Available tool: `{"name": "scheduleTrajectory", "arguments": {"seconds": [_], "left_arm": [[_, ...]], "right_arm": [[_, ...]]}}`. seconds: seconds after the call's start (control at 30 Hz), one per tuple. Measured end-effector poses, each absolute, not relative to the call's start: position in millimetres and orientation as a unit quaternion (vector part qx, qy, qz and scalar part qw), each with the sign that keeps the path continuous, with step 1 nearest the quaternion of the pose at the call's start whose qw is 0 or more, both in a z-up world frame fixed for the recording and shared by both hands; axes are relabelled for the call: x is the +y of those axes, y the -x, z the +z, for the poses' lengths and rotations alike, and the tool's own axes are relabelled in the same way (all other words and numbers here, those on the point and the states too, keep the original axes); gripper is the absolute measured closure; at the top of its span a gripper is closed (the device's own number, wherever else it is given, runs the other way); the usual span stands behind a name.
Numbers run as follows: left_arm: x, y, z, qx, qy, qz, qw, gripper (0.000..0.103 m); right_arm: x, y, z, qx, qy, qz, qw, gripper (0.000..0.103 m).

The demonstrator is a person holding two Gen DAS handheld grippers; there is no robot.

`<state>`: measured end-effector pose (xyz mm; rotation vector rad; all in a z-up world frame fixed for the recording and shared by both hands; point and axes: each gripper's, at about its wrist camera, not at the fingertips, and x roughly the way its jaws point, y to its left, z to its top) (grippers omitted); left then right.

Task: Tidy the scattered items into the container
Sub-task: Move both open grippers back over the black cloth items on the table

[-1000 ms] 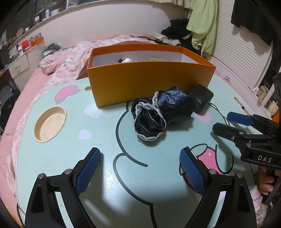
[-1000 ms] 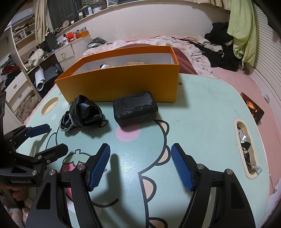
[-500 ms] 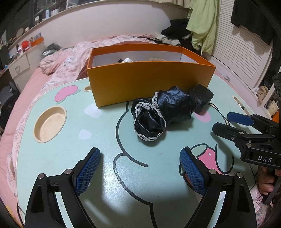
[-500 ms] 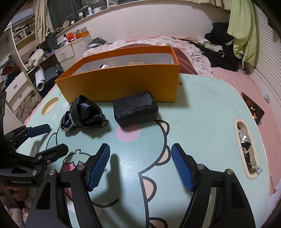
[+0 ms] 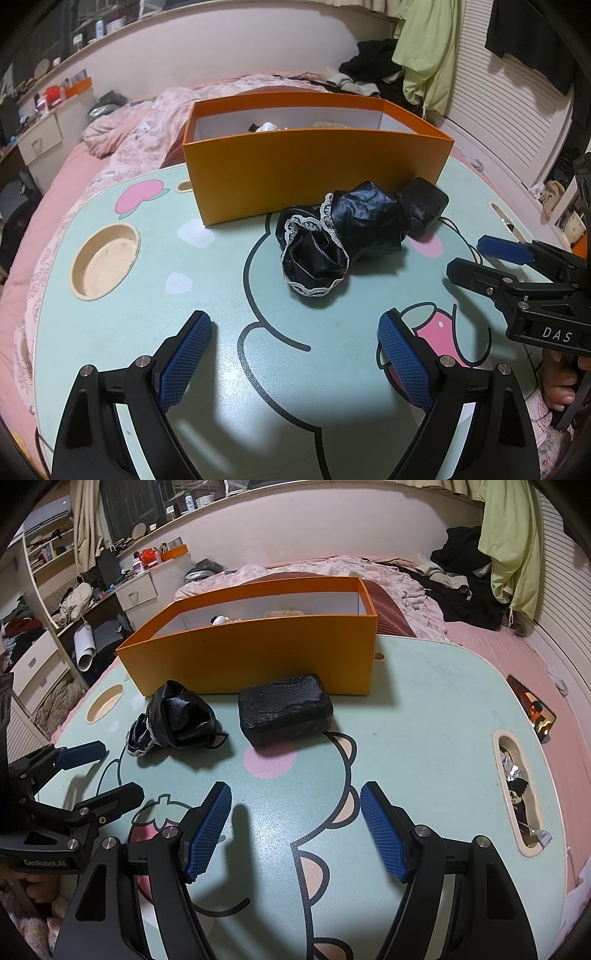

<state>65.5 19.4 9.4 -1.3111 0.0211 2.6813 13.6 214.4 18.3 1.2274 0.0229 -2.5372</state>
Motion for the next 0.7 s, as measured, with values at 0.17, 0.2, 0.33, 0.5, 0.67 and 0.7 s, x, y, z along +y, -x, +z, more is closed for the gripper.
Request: {"name": "scheduleTrajectory", "arguments": {"seconds": [0.17, 0.2, 0.33, 0.5, 0.67, 0.7], "left_arm": [[19, -66, 10, 0.001, 0.436, 0.896, 0.080, 0.011], [17, -66, 11, -0.003, 0.436, 0.896, 0.081, 0.011], [12, -65, 13, -0.020, 0.432, 0.898, 0.084, 0.011], [6, -62, 19, -0.031, 0.421, 0.902, 0.085, 0.011], [-1, -55, 26, -0.042, 0.409, 0.908, 0.084, 0.011], [-2, -53, 27, -0.045, 0.407, 0.908, 0.084, 0.011]], "right_arm": [[214, -14, 18, 0.008, -0.430, -0.888, 0.161, 0.030], [215, -14, 18, 0.008, -0.430, -0.888, 0.161, 0.030], [214, -13, 19, 0.004, -0.430, -0.888, 0.163, 0.030], [213, -13, 20, -0.001, -0.429, -0.888, 0.165, 0.030], [213, -13, 20, -0.001, -0.429, -0.888, 0.165, 0.030], [213, -13, 20, -0.001, -0.429, -0.888, 0.165, 0.030]]}}
